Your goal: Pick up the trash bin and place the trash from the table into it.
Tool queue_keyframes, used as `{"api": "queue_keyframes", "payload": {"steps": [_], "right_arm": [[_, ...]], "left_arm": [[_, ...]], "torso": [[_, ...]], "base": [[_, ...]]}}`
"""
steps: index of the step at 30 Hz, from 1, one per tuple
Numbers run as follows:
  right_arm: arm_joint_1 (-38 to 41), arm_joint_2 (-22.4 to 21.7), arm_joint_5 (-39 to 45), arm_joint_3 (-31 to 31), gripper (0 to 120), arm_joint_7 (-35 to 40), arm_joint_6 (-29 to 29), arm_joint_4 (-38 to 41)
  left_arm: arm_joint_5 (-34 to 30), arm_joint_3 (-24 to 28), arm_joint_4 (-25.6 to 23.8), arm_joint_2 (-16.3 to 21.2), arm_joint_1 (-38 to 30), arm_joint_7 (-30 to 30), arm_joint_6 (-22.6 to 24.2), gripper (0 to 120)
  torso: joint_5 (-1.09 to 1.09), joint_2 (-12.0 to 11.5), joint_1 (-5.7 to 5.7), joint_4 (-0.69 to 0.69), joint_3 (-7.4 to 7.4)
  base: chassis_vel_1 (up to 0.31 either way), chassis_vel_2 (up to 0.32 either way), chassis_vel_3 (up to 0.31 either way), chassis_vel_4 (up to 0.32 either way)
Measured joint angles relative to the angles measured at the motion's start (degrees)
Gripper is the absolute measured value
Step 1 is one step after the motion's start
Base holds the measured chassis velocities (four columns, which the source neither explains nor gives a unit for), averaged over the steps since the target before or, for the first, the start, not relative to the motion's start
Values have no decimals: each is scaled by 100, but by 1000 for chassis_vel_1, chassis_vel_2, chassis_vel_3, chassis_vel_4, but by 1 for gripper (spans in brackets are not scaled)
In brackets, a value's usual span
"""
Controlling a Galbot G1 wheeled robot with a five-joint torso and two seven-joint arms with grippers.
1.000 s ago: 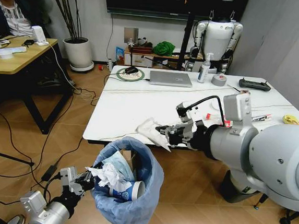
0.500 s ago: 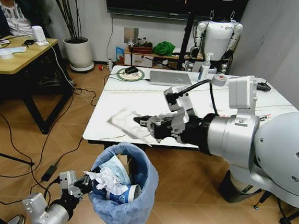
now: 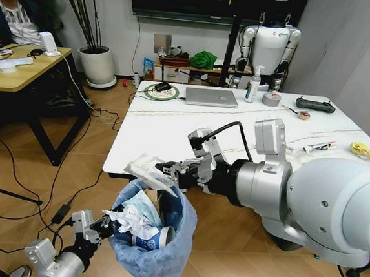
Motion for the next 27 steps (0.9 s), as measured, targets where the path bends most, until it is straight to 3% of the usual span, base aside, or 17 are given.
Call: {"api": "queue_keyframes", "payload": {"steps": [27], "right_arm": [[-683, -468, -598, 281, 0, 27, -50, 0]], "left_arm": [[-61, -155, -93, 66, 57, 14, 0, 0]], "torso": [[0, 0, 0, 0, 0]], "base": [[0, 0, 0, 0]]}}
